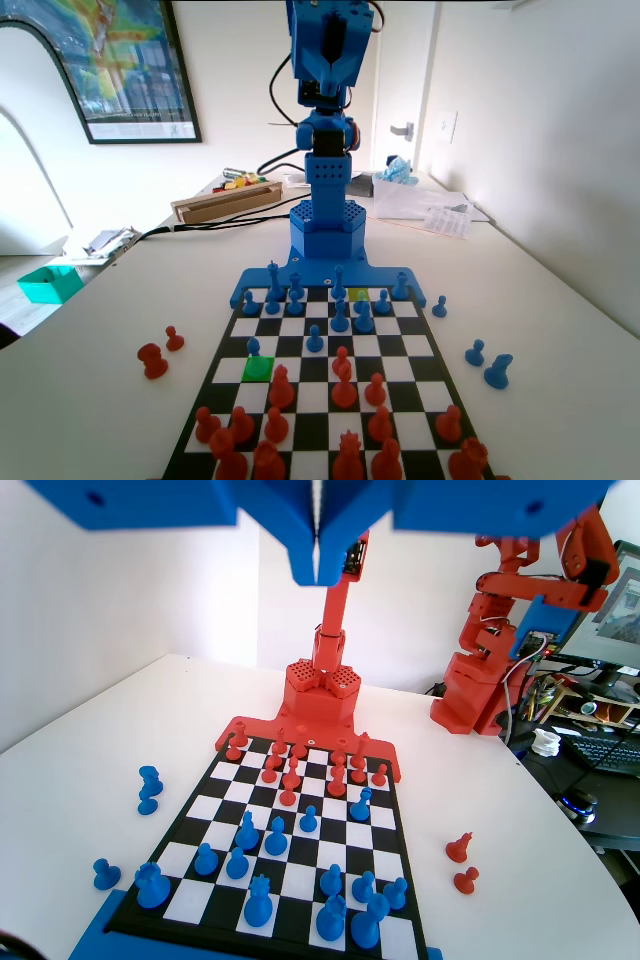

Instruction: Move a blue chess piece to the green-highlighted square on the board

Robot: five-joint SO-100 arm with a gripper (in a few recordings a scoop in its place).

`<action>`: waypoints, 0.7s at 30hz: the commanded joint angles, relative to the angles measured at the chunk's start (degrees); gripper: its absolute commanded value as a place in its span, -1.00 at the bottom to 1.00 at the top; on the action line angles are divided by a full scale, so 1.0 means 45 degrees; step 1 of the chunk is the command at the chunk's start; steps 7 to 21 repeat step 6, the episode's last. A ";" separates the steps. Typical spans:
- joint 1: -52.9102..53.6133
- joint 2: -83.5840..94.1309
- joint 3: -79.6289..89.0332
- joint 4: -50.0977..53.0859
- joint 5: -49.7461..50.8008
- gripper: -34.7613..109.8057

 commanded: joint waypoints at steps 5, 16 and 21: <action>0.0000 0.0039 0.0098 -0.0039 0.0000 -0.51; 0.0000 0.0039 0.0098 -0.0039 0.0000 -0.51; 0.0000 0.0039 0.0098 -0.0039 0.0000 -0.51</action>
